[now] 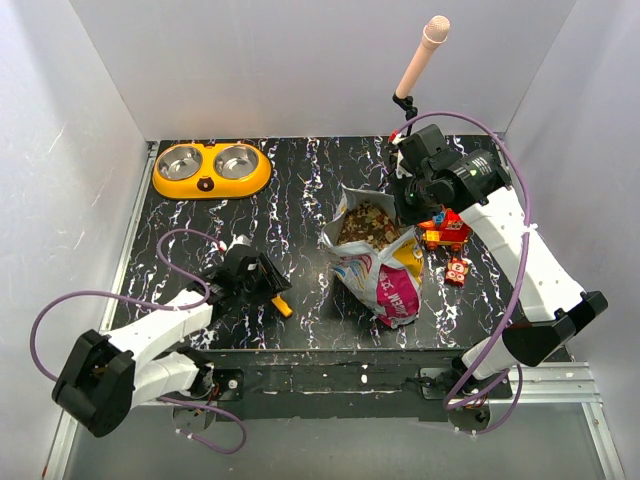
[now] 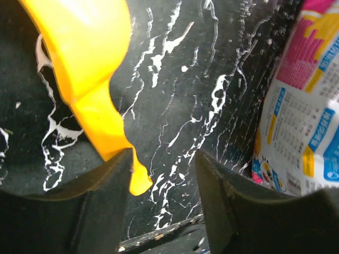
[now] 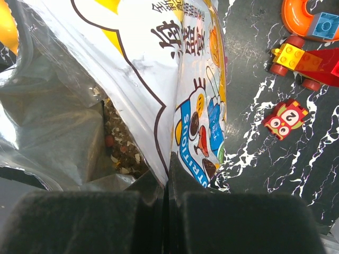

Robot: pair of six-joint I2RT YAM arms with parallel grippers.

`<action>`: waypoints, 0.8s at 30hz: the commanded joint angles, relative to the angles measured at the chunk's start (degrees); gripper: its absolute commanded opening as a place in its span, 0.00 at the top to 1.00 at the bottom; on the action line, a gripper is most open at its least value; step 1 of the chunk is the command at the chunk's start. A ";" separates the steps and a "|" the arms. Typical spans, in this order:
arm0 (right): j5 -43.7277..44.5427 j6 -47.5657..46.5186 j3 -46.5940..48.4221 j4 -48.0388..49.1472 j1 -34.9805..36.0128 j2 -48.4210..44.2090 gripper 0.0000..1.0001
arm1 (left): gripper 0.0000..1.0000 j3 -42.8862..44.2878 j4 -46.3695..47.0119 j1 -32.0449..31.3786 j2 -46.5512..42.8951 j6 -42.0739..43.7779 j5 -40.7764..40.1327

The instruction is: Serve the pet food

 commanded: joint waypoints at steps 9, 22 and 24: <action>-4.55 0.51 2.52 3.38 0.26 -4.77 0.99 | 0.45 5.12 -10.43 -2.38 -2.16 -4.64 -9.70; -5.25 0.51 2.88 3.38 0.26 -4.16 0.99 | 0.38 -4.35 -3.35 -2.38 -13.42 -10.88 -9.33; -5.60 0.60 2.88 3.29 0.26 -4.33 0.99 | 0.36 -6.64 2.89 -2.38 -12.11 -10.97 -9.51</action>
